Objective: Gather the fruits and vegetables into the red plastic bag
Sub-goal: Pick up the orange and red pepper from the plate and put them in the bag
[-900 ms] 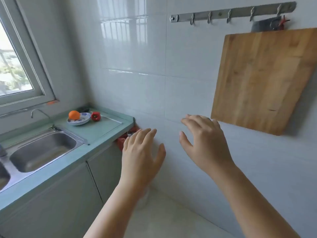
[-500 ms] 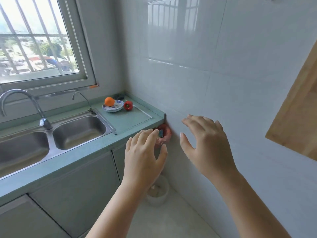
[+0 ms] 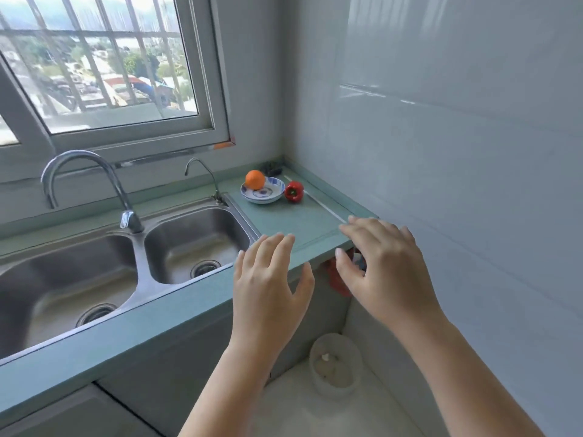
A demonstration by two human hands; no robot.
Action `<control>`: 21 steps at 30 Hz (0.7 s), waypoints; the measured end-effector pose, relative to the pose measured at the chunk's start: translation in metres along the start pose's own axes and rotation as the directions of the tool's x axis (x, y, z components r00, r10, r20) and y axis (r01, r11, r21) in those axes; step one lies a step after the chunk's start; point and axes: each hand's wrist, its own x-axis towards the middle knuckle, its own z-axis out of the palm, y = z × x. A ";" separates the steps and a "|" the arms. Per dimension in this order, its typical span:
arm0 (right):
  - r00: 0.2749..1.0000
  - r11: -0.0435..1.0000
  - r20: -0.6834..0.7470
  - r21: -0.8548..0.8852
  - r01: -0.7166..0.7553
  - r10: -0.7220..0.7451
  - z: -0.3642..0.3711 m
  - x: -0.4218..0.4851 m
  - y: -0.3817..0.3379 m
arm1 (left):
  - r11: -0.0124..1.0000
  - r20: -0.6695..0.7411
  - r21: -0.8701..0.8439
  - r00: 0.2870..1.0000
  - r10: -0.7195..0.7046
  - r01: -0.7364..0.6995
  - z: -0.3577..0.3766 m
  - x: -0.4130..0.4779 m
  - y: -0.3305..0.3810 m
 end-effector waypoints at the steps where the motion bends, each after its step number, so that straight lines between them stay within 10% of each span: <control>1: 1.000 1.000 0.004 0.009 0.006 -0.006 0.016 0.017 -0.008 | 1.000 -0.007 0.012 1.000 -0.005 0.005 0.001 0.010 -0.017; 21: 0.988 0.996 0.149 0.072 -0.050 0.039 0.220 0.173 0.005 | 0.995 0.030 0.083 0.997 -0.064 0.062 0.098 0.149 -0.187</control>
